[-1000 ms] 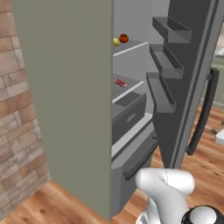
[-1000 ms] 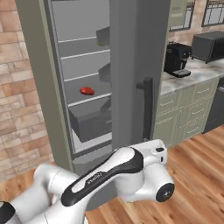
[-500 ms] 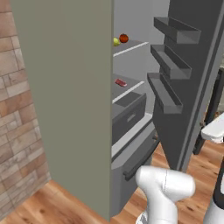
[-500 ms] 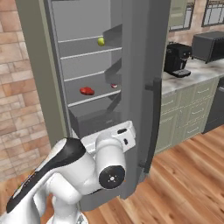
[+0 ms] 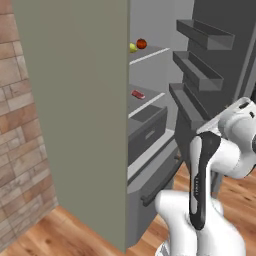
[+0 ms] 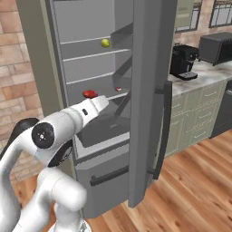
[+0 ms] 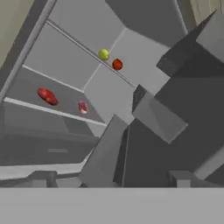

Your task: Gather the tomato and lemon from the fridge and place them on a tray on the dining counter. Then gather the steaks from the fridge and place them on the other tray.

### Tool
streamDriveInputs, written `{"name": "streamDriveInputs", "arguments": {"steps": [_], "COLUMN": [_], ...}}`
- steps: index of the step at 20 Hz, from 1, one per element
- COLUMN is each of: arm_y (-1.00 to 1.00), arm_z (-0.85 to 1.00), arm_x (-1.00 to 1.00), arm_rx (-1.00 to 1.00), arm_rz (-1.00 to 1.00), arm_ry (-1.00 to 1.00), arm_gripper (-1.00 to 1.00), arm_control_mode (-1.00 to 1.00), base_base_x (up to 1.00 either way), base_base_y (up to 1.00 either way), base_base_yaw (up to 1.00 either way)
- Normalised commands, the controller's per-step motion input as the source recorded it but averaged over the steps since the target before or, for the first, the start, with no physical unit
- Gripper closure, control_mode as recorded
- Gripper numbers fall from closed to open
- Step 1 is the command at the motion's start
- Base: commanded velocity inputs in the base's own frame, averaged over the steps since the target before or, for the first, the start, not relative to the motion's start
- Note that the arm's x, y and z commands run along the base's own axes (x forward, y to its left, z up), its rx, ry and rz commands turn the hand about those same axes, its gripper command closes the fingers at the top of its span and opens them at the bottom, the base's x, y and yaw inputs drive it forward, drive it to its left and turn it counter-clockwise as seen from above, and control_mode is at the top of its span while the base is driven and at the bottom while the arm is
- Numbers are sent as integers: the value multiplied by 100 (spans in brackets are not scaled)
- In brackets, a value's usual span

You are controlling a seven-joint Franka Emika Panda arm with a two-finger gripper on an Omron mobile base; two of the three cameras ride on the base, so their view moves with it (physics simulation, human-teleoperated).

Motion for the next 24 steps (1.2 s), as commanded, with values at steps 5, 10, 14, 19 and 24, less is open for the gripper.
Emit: {"name": "streamDriveInputs", "arguments": {"steps": [5,10,14,19,24], "arm_y": [0,0,0,2,-7], "arm_z": [16,11,4,0,0], "arm_x": [88,100,92,72,74], "arm_rx": [-21,-17,-11,-12,-9], "arm_rz": [-42,-35,-26,-18,-15], "arm_ry": [23,28,24,11,12], "arm_gripper": [-100,-100,-100,-100,-100], "arm_control_mode": [-100,-100,-100,-100,-100], "base_base_x": [0,0,0,0,0], "base_base_y": [0,0,0,0,0], "base_base_yaw": [0,0,0,0,0]}}
